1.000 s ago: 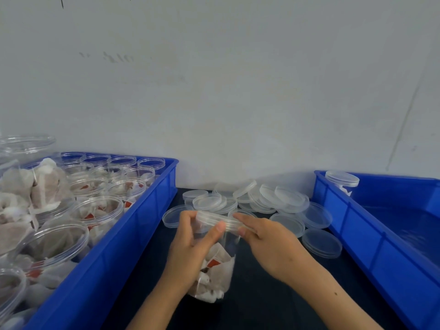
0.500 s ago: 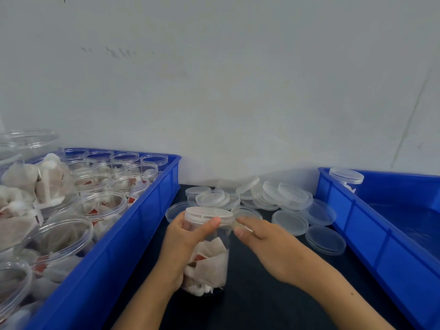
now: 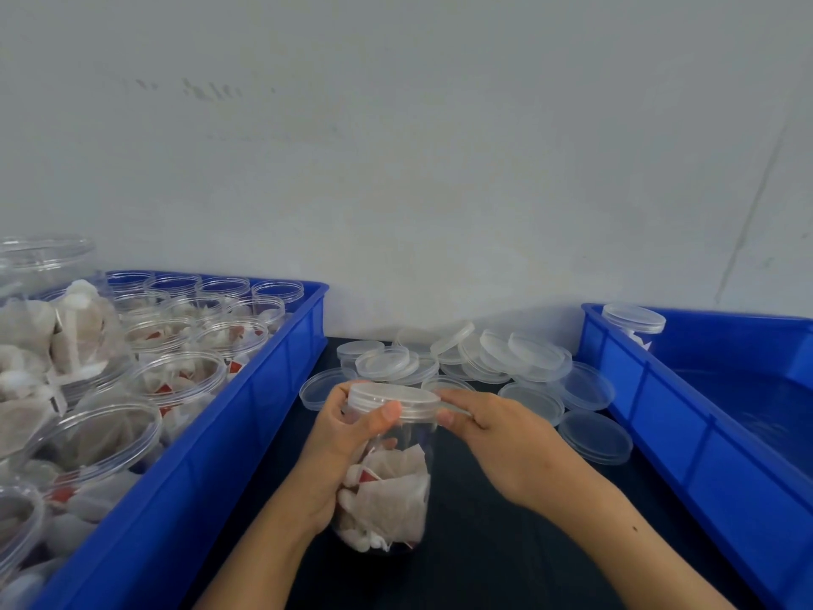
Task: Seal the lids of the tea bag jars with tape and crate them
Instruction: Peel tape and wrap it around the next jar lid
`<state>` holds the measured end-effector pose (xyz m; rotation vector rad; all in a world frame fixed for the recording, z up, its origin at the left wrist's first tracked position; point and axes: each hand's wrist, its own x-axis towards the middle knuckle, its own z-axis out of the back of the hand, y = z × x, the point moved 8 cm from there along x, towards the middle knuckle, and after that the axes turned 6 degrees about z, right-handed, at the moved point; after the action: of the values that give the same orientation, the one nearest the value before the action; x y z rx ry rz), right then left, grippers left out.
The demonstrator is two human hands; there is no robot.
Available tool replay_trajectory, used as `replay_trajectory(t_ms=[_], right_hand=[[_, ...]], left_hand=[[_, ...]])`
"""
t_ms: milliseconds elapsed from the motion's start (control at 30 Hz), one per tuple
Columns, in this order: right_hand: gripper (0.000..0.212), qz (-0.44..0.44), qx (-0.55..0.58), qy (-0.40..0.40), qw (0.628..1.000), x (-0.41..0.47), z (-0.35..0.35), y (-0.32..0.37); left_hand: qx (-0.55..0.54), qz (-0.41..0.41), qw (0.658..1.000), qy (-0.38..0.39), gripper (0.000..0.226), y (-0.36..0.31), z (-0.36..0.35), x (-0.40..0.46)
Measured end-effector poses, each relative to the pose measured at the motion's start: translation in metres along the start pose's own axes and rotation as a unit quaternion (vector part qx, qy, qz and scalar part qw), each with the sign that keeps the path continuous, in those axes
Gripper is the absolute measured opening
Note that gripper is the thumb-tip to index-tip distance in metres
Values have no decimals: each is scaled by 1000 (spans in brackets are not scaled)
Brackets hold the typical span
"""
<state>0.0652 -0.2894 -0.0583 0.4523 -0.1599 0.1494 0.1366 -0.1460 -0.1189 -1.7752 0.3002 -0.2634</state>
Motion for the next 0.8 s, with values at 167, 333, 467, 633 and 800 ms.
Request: replay_trajectory(t_ms=[167, 333, 467, 633, 800], right_hand=[[41, -4, -1, -12, 1000, -1, 1, 0], [31, -7, 9, -33, 999, -5, 6, 1], [34, -7, -41, -50, 998, -10, 7, 13], [44, 20, -70, -12, 997, -11, -1, 22], [43, -40, 33, 54, 997, -13, -7, 11]], left_hand=[[29, -9, 999, 33, 90, -1, -5, -2], [190, -78, 978, -34, 55, -14, -10, -11], [254, -107, 957, -88, 101, -16, -12, -18], [216, -107, 965, -108, 89, -20, -5, -18], [139, -78, 980, -120, 82, -14, 7, -12]])
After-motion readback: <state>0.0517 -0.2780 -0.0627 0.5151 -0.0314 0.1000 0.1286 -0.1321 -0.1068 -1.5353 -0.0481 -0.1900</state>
